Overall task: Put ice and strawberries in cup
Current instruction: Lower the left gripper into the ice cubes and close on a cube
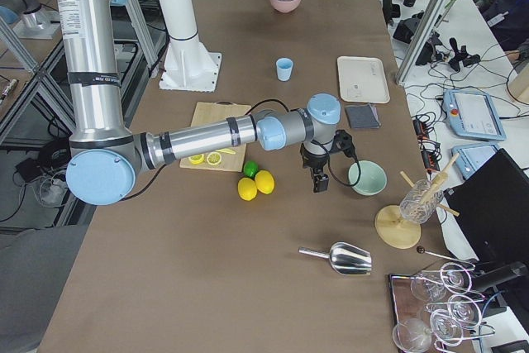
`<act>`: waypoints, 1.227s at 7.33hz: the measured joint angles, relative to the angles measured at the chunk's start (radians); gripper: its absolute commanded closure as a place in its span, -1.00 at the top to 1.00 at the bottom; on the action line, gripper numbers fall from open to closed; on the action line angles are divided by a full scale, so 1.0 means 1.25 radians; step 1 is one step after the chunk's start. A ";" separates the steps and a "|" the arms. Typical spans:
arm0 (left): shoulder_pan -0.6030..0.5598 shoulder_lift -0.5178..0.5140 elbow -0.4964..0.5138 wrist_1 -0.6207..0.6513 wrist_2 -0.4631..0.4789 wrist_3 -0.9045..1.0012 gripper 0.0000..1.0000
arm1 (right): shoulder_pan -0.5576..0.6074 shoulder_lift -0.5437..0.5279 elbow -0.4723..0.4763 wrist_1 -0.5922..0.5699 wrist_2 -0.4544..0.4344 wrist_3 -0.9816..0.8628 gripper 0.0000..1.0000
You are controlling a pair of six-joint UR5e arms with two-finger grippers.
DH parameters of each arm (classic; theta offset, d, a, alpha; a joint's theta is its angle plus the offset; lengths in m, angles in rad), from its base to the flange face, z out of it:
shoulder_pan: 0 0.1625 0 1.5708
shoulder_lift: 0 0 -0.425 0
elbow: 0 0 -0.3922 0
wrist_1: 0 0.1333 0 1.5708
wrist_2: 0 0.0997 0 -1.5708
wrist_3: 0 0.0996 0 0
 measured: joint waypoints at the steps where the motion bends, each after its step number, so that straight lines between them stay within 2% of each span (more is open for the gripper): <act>1: 0.001 -0.003 0.006 0.000 0.001 0.001 0.39 | 0.000 0.000 0.000 0.000 0.000 0.000 1.00; 3: 0.004 -0.005 0.009 0.001 0.001 0.002 0.22 | 0.000 0.002 -0.001 0.000 0.000 0.001 1.00; 6: 0.012 -0.007 0.019 0.001 0.001 0.002 0.19 | 0.000 0.005 -0.001 0.000 -0.001 0.001 1.00; 7: 0.013 -0.007 0.022 0.001 0.001 0.006 0.12 | 0.000 0.005 -0.001 0.000 -0.001 0.001 1.00; 8: 0.013 -0.006 0.024 0.001 0.001 0.011 -0.14 | 0.000 0.005 -0.001 0.000 -0.001 0.001 1.00; 9: 0.013 -0.006 0.024 0.001 0.001 0.015 -0.62 | 0.000 0.005 -0.001 0.000 -0.001 0.001 1.00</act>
